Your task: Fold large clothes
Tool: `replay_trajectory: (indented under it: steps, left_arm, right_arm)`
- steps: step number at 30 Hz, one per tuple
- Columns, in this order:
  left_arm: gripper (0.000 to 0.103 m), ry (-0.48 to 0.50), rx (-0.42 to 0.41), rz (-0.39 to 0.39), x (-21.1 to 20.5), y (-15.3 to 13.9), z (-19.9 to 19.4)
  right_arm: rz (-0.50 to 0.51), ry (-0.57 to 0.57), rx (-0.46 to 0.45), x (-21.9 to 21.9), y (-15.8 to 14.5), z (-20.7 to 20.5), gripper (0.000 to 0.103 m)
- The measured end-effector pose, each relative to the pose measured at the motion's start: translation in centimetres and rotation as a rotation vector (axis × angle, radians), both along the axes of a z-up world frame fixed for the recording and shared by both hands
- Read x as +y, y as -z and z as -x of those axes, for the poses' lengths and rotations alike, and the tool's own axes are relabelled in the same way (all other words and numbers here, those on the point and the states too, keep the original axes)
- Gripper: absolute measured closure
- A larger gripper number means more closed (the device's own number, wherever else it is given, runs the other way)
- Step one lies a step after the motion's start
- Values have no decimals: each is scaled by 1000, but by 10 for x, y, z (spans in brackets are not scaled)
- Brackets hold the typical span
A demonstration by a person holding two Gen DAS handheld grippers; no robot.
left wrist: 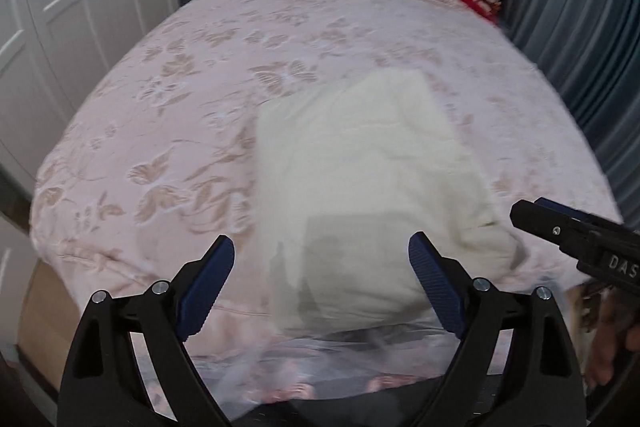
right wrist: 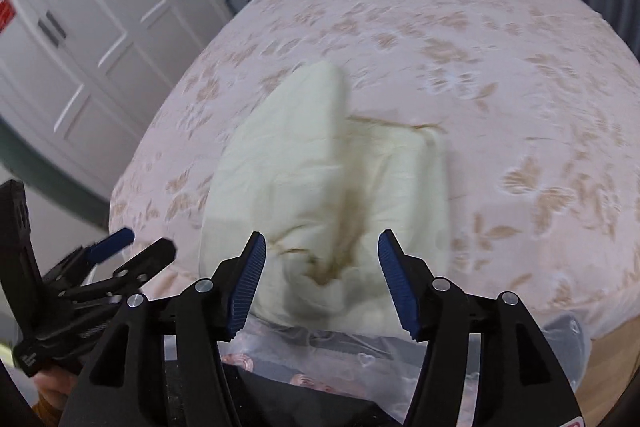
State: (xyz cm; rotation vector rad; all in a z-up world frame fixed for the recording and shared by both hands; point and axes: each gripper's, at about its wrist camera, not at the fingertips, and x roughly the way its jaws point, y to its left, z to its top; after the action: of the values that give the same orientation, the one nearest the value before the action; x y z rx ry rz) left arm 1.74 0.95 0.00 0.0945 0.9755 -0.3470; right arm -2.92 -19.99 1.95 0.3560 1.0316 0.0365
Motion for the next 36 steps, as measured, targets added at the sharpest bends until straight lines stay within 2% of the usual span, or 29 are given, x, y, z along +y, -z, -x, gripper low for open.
replay_trajectory:
  steps: [3, 5, 8, 10, 11, 14, 15, 18, 21, 22, 26, 30, 33, 35, 36]
  left_arm:
    - [17, 3, 16, -13, 3, 7, -4]
    - [17, 16, 18, -22, 0, 9, -4]
    - [17, 47, 16, -20, -12, 6, -1]
    - [19, 80, 14, -25, -24, 6, 2]
    - [20, 95, 10, -31, -28, 7, 3]
    - [22, 145, 15, -51, -47, 14, 7]
    - [22, 161, 26, -53, -53, 18, 8]
    - [23, 180, 50, -69, -65, 30, 9]
    - [23, 184, 64, -76, -70, 35, 8]
    - [22, 183, 64, -80, -70, 36, 8]
    - [22, 155, 65, -81, -65, 34, 4]
    - [22, 82, 57, -71, -40, 25, -5]
    - [22, 16, 63, -70, -16, 22, -15]
    - [23, -19, 68, -61, -3, 20, -23]
    - [23, -26, 69, -56, 0, 20, -25]
  right_arm:
    - [12, -31, 61, 13, 23, -17, 47]
    - [-7, -45, 78, 13, 35, -21, 78]
    - [-7, -30, 44, 4, 29, -11, 89]
    - [29, 4, 28, -9, 21, 4, 94]
    - [55, 27, 34, -15, 20, 11, 103]
    - [181, 90, 88, -31, 29, 26, 103]
    - [196, 101, 111, -37, 35, 31, 103]
    - [149, 131, 168, -52, 52, 42, 103]
    - [55, 174, 109, -60, 39, 49, 103]
    - [26, 170, 80, -59, 31, 47, 91]
    - [13, 78, 6, -39, 4, 17, 64]
    - [31, -17, 40, -11, 14, -14, 57]
    - [43, -43, 82, 3, 36, -32, 58]
    - [9, -49, 97, 3, 46, -35, 85]
    - [-17, -52, 103, 1, 49, -34, 86]
